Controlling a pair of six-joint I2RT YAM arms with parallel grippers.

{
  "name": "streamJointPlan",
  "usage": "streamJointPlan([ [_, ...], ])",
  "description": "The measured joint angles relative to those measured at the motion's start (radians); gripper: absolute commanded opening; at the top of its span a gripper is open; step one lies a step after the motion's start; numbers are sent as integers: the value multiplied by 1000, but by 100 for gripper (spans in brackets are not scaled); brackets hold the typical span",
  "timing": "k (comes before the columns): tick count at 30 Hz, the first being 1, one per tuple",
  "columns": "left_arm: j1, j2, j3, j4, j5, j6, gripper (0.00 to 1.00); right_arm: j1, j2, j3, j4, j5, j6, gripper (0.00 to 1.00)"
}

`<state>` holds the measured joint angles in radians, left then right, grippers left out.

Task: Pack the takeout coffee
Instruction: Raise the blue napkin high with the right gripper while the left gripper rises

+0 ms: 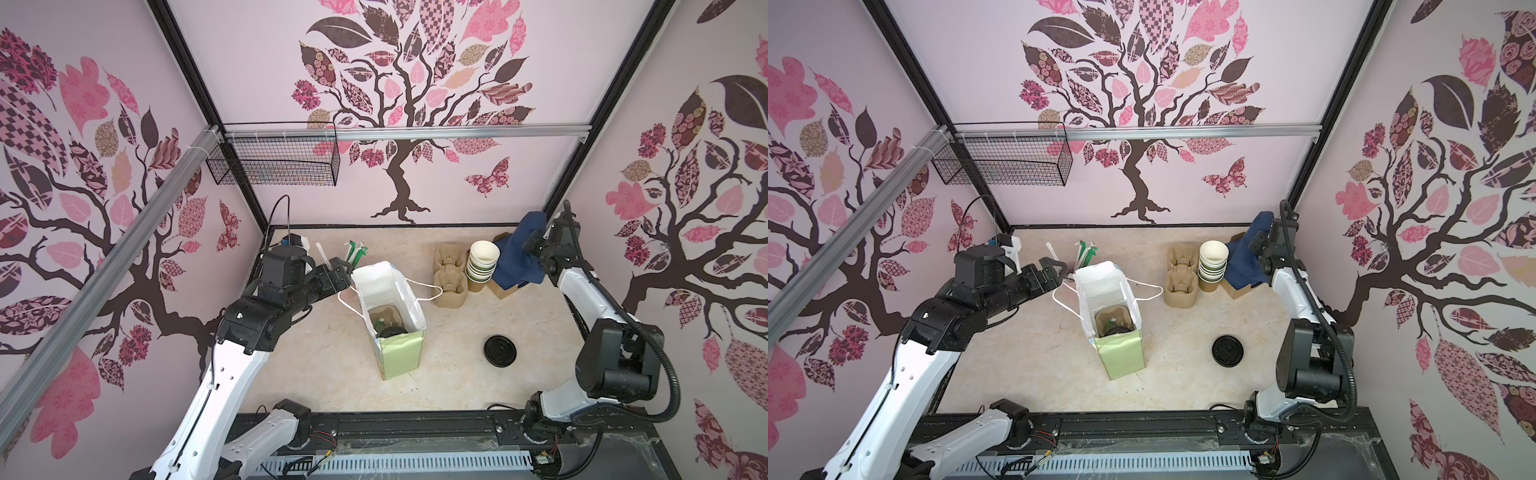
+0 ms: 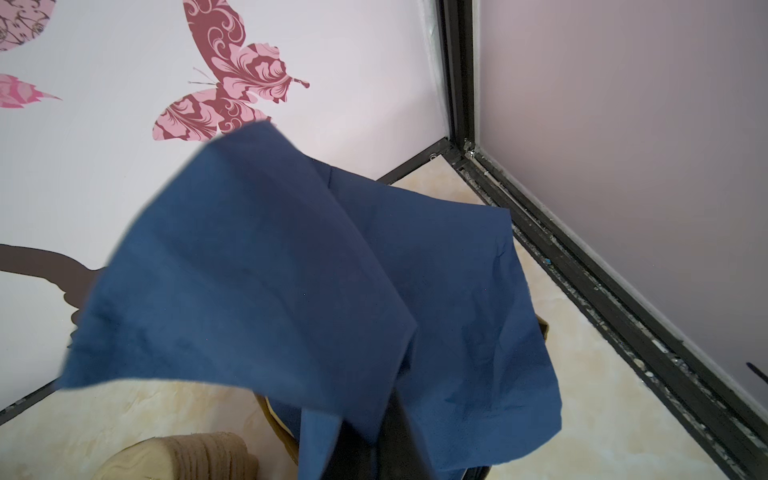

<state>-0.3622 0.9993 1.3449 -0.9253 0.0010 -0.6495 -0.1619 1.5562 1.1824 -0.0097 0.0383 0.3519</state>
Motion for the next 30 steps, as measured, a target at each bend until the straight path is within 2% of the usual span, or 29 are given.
streamJointPlan([
  [6, 0, 28, 77, -11, -8, 44, 98, 0, -76, -32, 8, -2, 20, 0],
  [13, 0, 117, 224, 12, 35, 113, 97, 18, -300, -76, 35, -27, 73, 0],
  [17, -8, 192, 296, 39, 94, 135, 97, 37, -409, -75, 35, -90, 85, 0],
  [23, -115, 317, 440, 90, 183, 153, 97, 40, -475, 50, -3, -298, 95, 0],
  [30, -175, 424, 563, 180, 378, 84, 98, 81, -477, 261, -33, -646, 148, 0],
])
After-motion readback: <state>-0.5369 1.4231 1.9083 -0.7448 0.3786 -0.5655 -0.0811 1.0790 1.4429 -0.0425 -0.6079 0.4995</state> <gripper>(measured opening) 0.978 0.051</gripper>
